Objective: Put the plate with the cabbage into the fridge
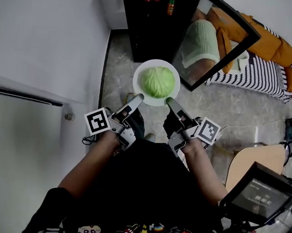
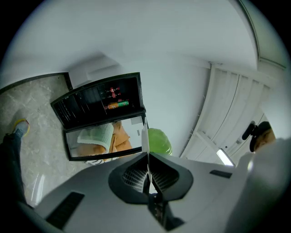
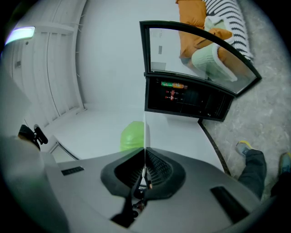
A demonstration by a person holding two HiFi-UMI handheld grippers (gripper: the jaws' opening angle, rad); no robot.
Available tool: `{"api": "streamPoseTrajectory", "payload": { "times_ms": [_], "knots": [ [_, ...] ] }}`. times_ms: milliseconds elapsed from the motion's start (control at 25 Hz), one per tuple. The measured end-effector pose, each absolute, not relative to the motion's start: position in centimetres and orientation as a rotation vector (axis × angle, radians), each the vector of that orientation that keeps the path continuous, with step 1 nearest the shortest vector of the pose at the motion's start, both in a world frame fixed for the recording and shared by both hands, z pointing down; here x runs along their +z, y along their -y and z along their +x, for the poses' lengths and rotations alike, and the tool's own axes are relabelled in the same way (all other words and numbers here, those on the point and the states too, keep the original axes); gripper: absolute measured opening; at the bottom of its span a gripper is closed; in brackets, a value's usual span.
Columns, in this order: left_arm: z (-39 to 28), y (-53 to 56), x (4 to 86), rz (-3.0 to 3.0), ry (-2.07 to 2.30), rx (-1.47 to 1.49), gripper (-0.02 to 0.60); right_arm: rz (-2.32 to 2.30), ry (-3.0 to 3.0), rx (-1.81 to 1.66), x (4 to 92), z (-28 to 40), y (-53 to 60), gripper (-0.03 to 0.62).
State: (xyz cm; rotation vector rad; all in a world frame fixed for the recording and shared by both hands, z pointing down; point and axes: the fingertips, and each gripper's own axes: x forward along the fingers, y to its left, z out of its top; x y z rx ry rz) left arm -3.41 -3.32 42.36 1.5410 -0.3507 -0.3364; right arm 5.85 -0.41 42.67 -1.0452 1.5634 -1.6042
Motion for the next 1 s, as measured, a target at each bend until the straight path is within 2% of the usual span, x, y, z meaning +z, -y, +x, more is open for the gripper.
{"api": "streamPoseTrajectory", "payload": {
  "times_ms": [1000],
  "knots": [
    [-3.76, 3.58, 42.05, 1.621, 0.345, -0.331, 0.011, -0.999, -1.609, -1.564, 42.6, 5.61, 0.46, 0.014]
  ]
}}
